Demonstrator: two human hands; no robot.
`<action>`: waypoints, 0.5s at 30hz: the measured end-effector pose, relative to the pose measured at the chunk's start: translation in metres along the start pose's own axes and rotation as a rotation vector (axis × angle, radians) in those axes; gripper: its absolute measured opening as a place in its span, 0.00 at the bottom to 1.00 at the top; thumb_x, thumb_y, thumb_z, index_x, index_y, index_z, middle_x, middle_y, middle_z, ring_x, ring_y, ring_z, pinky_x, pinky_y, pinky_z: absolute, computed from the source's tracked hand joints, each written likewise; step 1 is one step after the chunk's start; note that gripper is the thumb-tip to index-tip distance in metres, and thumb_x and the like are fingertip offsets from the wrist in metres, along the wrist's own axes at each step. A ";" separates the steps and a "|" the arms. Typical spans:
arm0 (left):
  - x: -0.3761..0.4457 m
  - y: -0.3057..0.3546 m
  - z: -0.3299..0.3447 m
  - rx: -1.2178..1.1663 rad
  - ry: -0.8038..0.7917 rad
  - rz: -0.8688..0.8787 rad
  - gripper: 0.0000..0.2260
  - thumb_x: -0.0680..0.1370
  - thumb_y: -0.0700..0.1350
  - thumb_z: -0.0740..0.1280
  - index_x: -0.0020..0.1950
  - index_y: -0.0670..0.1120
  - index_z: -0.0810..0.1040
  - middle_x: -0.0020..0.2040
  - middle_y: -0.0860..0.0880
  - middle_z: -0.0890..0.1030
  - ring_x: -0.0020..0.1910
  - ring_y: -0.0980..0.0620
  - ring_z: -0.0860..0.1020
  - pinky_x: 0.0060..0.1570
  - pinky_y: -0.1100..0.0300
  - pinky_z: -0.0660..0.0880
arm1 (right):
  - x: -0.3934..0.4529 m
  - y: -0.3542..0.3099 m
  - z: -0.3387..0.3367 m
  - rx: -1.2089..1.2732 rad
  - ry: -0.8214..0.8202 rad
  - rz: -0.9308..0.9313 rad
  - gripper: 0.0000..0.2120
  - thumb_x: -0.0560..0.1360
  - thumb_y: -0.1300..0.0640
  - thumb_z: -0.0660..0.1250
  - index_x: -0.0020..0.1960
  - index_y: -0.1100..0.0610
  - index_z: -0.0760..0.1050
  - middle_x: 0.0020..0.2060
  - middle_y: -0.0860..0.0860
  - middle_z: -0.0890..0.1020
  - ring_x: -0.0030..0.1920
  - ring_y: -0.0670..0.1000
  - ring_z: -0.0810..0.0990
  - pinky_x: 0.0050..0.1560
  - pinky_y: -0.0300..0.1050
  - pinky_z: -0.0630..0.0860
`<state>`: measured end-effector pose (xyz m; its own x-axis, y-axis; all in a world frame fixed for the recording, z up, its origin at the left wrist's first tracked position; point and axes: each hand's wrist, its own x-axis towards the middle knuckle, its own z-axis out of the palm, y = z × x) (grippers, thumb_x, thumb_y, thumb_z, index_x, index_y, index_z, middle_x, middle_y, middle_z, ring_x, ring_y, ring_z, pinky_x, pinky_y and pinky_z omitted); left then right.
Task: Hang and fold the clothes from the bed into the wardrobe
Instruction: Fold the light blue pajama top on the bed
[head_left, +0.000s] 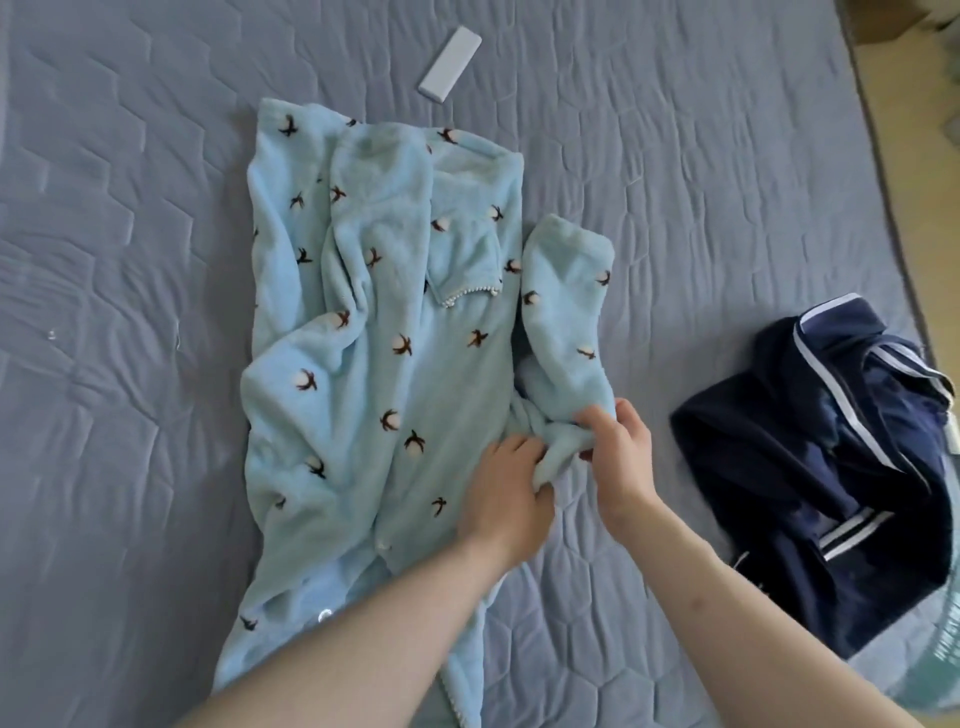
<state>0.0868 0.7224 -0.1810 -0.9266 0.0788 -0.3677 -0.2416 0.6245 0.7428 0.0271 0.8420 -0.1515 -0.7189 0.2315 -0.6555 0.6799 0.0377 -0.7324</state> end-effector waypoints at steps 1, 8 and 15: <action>0.006 -0.003 -0.008 0.062 -0.093 0.064 0.08 0.73 0.39 0.64 0.49 0.48 0.76 0.51 0.49 0.77 0.53 0.44 0.75 0.50 0.52 0.72 | 0.007 -0.005 -0.003 -0.029 0.015 0.041 0.21 0.62 0.45 0.73 0.46 0.59 0.76 0.38 0.48 0.80 0.42 0.51 0.80 0.43 0.49 0.80; 0.020 -0.014 -0.037 0.199 -0.417 0.185 0.11 0.72 0.39 0.63 0.52 0.49 0.79 0.55 0.54 0.77 0.56 0.50 0.75 0.52 0.51 0.76 | 0.065 -0.050 -0.002 0.039 -0.082 0.403 0.26 0.72 0.48 0.75 0.66 0.59 0.78 0.57 0.59 0.86 0.56 0.62 0.85 0.63 0.61 0.79; 0.013 -0.011 -0.041 0.175 -0.447 0.118 0.23 0.70 0.61 0.67 0.63 0.57 0.73 0.66 0.59 0.73 0.63 0.53 0.74 0.58 0.56 0.74 | 0.056 -0.102 0.023 0.193 0.238 0.011 0.18 0.67 0.70 0.59 0.38 0.51 0.81 0.34 0.51 0.77 0.36 0.55 0.73 0.35 0.42 0.74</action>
<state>0.0658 0.6848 -0.1707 -0.7214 0.4581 -0.5194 -0.0552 0.7096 0.7024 -0.0857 0.8288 -0.1180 -0.6421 0.4527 -0.6186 0.6310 -0.1460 -0.7619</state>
